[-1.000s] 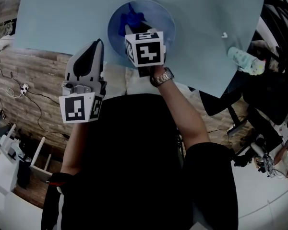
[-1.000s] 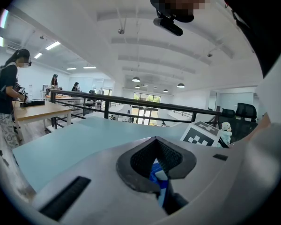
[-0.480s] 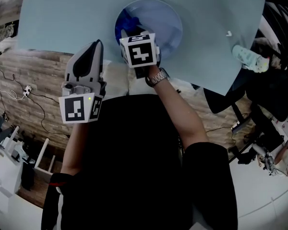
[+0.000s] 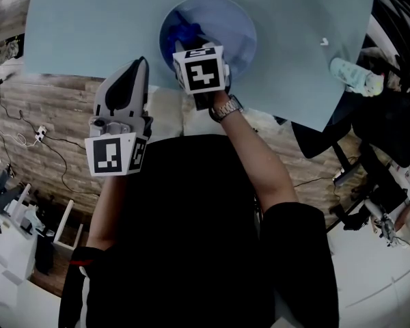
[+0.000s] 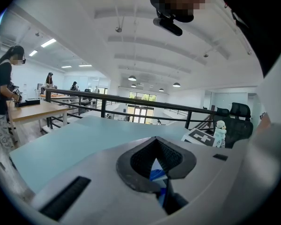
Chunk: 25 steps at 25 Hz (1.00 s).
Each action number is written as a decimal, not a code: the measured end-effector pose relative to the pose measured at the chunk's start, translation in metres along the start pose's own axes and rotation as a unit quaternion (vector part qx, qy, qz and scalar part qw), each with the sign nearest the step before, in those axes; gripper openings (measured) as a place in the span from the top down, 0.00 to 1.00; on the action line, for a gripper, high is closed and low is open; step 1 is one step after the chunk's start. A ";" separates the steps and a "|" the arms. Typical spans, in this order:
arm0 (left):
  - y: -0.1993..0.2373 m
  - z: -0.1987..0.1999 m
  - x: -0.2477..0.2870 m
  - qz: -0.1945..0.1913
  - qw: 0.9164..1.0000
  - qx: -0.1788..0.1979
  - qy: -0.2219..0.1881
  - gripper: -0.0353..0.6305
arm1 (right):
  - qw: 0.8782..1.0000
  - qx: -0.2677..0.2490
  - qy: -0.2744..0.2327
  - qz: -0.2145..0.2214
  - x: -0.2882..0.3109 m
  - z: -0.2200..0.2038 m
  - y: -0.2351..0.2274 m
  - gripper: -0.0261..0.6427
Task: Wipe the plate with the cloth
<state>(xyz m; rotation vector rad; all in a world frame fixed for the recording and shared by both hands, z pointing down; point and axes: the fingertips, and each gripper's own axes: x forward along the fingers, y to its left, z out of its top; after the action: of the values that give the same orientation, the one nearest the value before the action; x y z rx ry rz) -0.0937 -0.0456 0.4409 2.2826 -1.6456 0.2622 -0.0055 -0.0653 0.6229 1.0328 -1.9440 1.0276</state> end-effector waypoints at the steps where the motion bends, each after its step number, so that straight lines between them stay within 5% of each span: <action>1: -0.002 0.000 0.001 -0.001 1.000 0.000 0.000 0.95 | 1.000 0.001 -0.001 -0.001 -0.001 0.000 -0.003 0.78; 25: -0.038 0.000 0.011 -0.009 1.000 0.002 -0.003 0.95 | 0.998 0.014 0.008 -0.057 -0.033 -0.014 -0.074 0.78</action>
<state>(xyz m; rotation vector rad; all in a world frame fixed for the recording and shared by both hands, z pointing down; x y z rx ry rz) -0.0544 -0.0446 0.4394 2.3024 -1.6272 0.2537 0.0769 -0.0698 0.6246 1.1332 -1.8406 0.9990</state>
